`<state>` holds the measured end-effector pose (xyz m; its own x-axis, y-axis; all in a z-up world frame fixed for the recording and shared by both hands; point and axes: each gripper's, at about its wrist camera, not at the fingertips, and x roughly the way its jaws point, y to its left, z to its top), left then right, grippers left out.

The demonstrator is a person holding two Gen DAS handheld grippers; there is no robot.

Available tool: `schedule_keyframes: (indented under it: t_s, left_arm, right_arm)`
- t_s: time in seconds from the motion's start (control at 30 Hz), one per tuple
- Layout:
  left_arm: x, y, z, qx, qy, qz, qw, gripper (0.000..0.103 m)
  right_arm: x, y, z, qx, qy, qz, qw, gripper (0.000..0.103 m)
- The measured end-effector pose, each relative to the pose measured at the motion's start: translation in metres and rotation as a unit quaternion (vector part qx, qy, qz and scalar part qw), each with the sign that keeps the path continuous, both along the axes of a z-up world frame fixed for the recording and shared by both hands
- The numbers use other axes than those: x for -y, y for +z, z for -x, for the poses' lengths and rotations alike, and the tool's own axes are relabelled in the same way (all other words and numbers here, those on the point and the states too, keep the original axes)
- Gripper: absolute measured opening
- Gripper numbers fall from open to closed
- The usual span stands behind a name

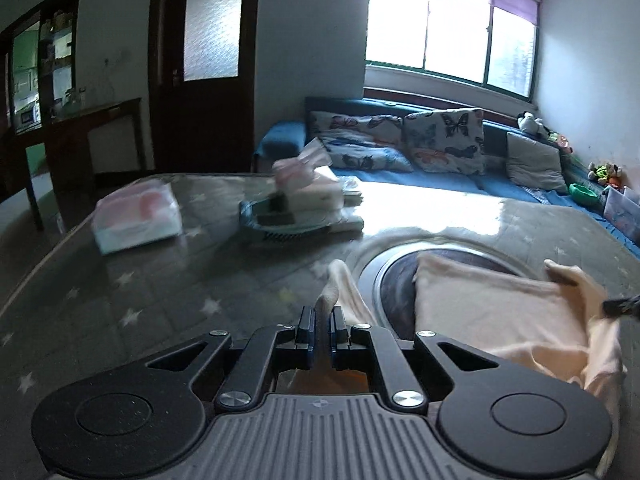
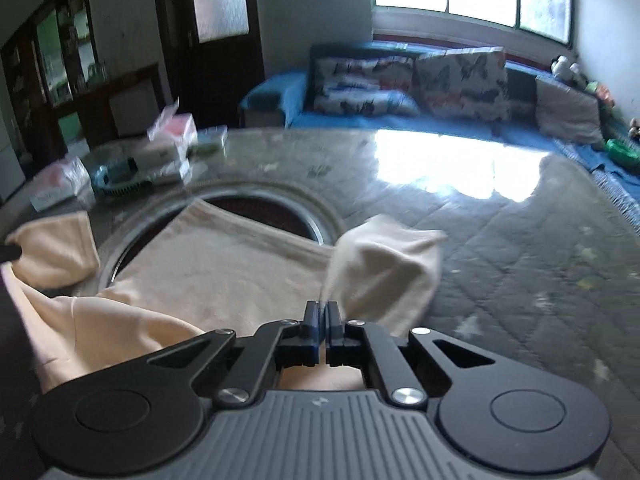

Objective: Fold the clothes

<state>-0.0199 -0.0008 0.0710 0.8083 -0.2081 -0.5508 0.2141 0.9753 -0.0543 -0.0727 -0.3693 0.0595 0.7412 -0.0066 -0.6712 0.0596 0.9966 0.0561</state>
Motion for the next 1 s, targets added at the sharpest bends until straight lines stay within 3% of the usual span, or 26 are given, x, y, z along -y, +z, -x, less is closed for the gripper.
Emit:
schedule_keyframes:
  t_s: [0.2, 0.47, 0.7, 0.83, 1.0]
  left_arm:
    - [-0.013, -0.008, 0.027, -0.014, 0.0, -0.014, 0.9998, 0.008]
    - [-0.027, -0.02, 0.049, -0.039, 0.001, -0.025, 0.9989, 0.008]
    - [-0.033, -0.026, 0.054, -0.058, 0.005, -0.04, 0.9975, 0.011]
    - [-0.035, -0.02, 0.057, -0.051, 0.01, -0.043, 0.9977, 0.013]
    - [-0.02, -0.005, 0.069, -0.032, -0.03, -0.035, 0.9984, 0.016]
  right_arm:
    - [0.023, 0.011, 0.058, 0.025, -0.037, 0.009, 0.999, 0.002]
    - [0.057, -0.018, 0.121, -0.032, -0.095, -0.007, 0.995, 0.002]
    - [0.068, -0.014, 0.125, -0.026, -0.117, 0.013, 0.993, 0.009]
    - [0.054, -0.005, 0.104, -0.008, -0.073, 0.028, 0.997, 0.028]
    - [0.03, -0.014, 0.058, -0.015, -0.018, 0.033, 0.999, 0.028]
